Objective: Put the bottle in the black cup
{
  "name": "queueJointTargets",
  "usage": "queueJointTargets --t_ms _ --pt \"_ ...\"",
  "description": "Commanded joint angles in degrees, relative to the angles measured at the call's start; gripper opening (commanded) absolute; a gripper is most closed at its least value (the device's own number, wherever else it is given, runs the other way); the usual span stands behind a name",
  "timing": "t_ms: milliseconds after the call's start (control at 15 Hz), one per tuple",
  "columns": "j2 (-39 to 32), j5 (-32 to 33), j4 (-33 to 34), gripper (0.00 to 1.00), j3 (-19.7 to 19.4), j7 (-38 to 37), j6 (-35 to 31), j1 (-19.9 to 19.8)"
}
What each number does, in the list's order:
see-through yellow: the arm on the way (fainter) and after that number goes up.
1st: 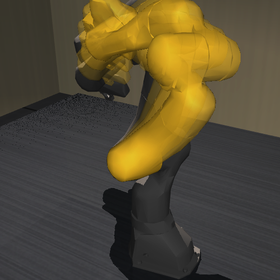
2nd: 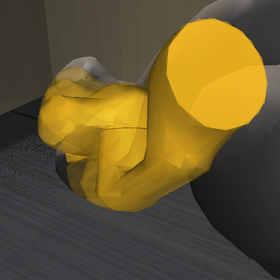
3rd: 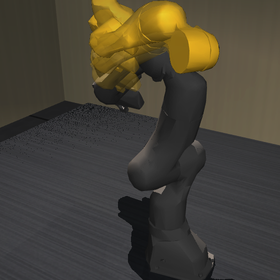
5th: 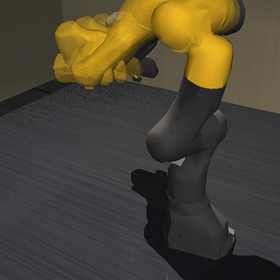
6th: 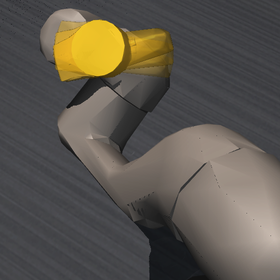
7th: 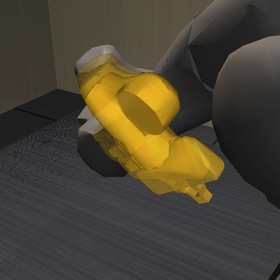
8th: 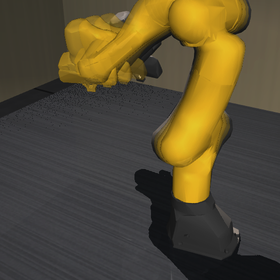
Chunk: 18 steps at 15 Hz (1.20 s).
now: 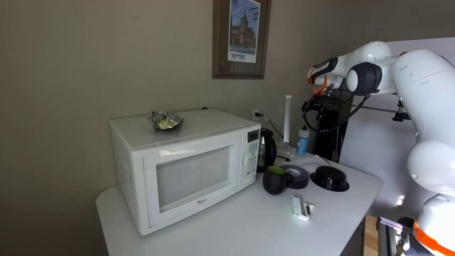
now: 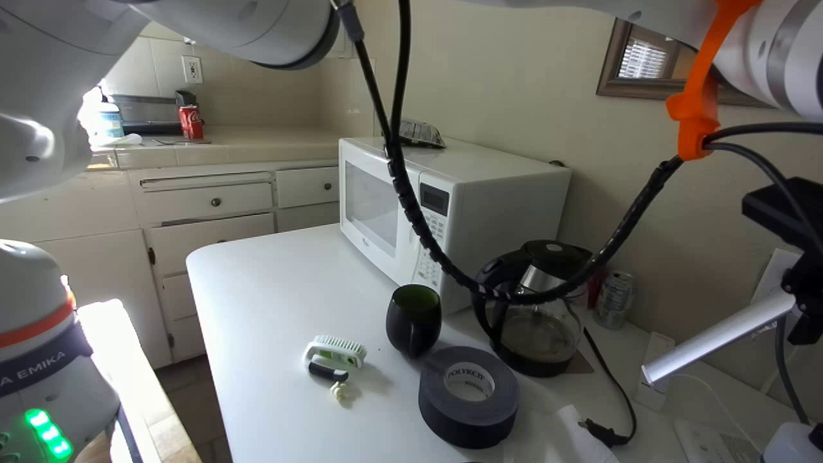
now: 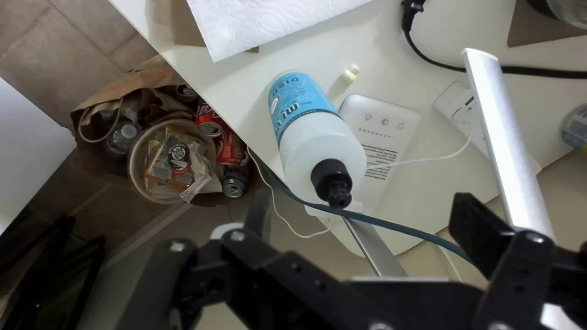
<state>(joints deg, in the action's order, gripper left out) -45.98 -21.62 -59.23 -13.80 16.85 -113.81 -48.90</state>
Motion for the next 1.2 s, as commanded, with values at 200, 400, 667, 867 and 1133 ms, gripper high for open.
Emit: queueJointTargets --t_ms 200,400,667,867,1133 --pt "-4.1 -0.5 2.2 1.00 0.9 -2.5 -4.8 1.1" --pt "-6.1 -0.1 4.0 1.00 0.6 -4.7 -5.8 1.8" --pt "-8.7 0.7 6.6 0.89 0.1 -7.3 -6.1 2.4" --pt "-9.8 1.6 8.1 0.85 -0.9 -9.5 -5.6 2.8" --pt "-11.1 2.1 9.7 0.81 -1.7 -11.3 -5.2 2.8"
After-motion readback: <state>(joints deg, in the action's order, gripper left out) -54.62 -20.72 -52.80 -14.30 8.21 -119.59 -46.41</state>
